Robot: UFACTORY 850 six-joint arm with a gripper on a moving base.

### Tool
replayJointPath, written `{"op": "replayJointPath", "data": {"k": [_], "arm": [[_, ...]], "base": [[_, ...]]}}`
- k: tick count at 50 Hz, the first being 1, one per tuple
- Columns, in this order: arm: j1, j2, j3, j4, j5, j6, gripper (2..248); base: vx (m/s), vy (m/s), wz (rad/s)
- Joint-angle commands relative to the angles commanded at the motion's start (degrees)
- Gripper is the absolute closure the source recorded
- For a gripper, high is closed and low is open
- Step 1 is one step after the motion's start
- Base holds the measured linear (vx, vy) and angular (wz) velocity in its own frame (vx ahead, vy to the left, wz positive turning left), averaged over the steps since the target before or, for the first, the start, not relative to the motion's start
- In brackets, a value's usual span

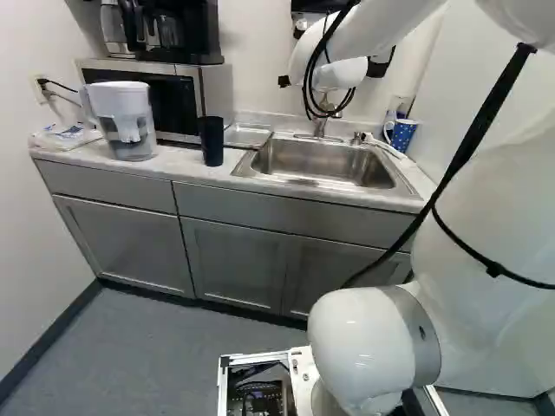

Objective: Rinse the cup and place it in the tray

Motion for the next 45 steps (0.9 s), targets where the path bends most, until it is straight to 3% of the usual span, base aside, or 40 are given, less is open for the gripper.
{"op": "replayJointPath", "data": {"k": [23, 45], "arm": [[-0.69, -3.33, -5.13, 0.0, -0.11, 0.0, 3], [-1.81, -7.06, -9.11, 0.0, -3.59, 0.0, 3]], "base": [[0.0, 0.0, 0.0], [0.0, 0.0, 0.0]]}}
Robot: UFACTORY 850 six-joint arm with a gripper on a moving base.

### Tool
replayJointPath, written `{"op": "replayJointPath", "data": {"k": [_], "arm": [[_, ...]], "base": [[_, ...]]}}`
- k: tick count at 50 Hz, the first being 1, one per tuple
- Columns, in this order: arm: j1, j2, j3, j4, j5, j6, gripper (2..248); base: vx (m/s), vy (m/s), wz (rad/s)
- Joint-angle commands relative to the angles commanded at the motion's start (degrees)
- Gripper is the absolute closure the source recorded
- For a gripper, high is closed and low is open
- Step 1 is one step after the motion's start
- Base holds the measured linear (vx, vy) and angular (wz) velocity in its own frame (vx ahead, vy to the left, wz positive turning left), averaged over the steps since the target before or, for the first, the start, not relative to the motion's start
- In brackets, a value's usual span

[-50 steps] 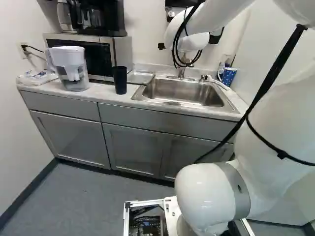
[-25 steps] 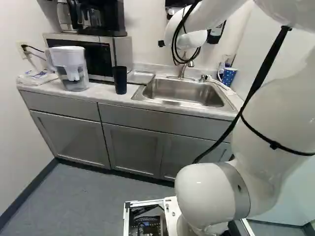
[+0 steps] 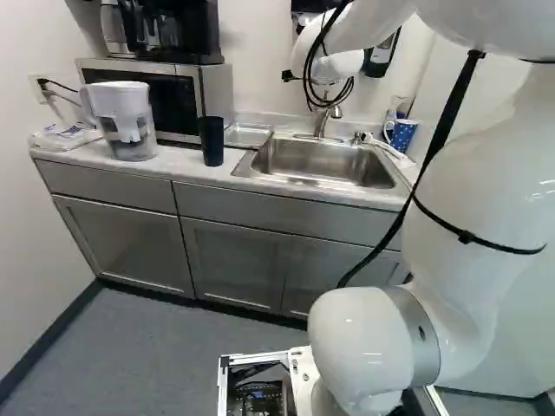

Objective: Rinse the cup and place it in the tray

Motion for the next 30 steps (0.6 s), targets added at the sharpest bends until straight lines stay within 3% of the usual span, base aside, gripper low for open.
{"op": "replayJointPath", "data": {"k": [30], "arm": [[-1.64, -4.44, -4.61, 0.06, -5.98, 0.0, 3]], "base": [[0.0, 0.0, 0.0]]}}
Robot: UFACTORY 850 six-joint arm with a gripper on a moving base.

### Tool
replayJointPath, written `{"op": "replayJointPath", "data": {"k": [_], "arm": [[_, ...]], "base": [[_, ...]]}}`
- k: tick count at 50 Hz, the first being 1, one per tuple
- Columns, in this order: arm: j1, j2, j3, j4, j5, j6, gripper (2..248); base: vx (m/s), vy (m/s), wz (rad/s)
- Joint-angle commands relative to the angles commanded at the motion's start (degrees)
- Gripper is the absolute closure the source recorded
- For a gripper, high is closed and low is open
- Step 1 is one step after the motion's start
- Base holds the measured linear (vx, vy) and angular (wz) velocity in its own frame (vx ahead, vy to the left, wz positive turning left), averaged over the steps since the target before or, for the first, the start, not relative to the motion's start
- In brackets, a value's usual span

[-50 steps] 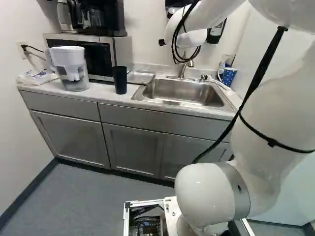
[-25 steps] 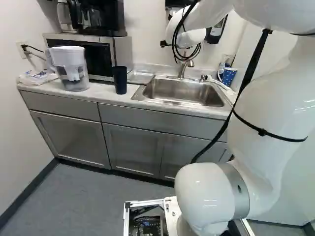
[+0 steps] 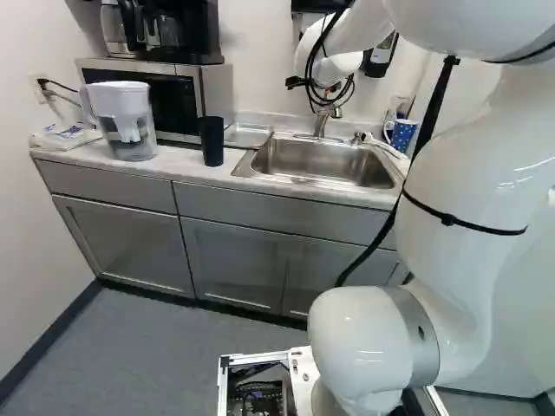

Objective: Rinse the cup and place it in the tray

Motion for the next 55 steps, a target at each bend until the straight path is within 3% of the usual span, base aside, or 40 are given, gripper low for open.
{"op": "replayJointPath", "data": {"k": [55], "arm": [[-1.9, -10.65, -11.79, 0.0, -6.66, 0.0, 3]], "base": [[0.0, 0.0, 0.0]]}}
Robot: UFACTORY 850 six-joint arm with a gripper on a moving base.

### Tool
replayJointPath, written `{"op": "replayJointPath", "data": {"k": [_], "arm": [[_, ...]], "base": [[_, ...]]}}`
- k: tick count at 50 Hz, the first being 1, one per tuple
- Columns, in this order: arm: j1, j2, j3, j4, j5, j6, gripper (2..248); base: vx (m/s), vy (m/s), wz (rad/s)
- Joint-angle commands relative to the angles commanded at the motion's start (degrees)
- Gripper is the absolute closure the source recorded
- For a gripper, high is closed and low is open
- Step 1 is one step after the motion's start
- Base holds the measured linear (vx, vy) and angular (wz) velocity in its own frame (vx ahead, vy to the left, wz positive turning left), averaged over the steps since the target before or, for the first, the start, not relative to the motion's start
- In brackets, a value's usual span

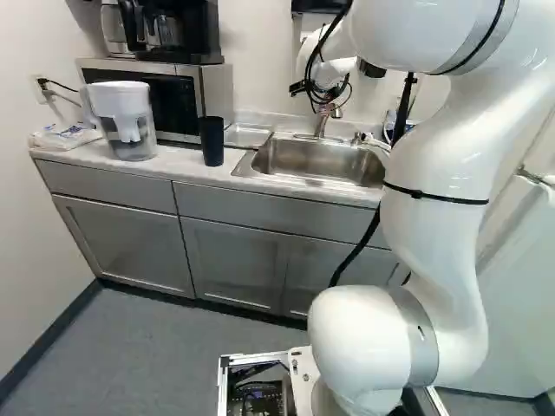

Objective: Rinse the cup and place it in the tray

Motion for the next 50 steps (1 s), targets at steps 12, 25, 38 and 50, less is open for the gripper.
{"op": "replayJointPath", "data": {"k": [12, 25, 38, 50], "arm": [[-0.5, -2.03, -2.36, 0.0, -1.48, 0.0, 3], [-0.42, -3.77, -4.42, 0.0, -1.48, 0.0, 3], [-0.4, -4.08, -4.79, 0.0, -1.48, 0.0, 3], [-0.4, -4.08, -4.79, 0.0, -1.48, 0.0, 3]], "base": [[0.0, 0.0, 0.0], [0.0, 0.0, 0.0], [0.0, 0.0, 0.0], [0.0, 0.0, 0.0]]}}
